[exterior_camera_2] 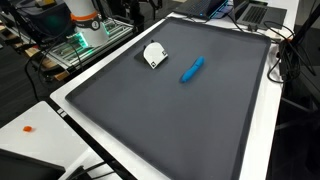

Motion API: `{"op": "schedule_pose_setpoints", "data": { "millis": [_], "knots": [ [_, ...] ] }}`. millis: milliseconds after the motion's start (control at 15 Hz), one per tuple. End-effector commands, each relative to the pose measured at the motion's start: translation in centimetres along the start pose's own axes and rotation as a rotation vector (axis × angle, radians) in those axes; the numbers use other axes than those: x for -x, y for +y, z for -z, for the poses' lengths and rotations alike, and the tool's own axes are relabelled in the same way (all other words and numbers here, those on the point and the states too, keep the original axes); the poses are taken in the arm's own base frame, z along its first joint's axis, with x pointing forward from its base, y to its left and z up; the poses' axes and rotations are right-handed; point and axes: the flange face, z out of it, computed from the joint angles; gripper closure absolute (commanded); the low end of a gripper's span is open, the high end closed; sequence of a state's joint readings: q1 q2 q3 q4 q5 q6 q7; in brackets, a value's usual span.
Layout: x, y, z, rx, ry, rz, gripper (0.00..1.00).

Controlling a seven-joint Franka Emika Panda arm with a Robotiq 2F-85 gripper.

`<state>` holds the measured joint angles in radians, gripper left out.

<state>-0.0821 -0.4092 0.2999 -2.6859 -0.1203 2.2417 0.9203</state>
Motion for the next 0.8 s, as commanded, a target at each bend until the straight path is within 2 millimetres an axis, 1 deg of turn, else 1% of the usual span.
{"op": "schedule_pose_setpoints", "data": {
  "millis": [0,200,400,733],
  "knots": [
    [-0.7,-1.3,-1.1,0.004,-0.067,-0.187,0.00],
    [-1.4,-1.7,-2.8,0.004,-0.141,-0.322,0.00],
    [-2.2,-1.6,-4.2,-0.009,-0.216,-0.457,0.00],
    [-3.5,-1.1,-6.3,-0.126,-0.341,-0.658,0.00]
  ]
}}
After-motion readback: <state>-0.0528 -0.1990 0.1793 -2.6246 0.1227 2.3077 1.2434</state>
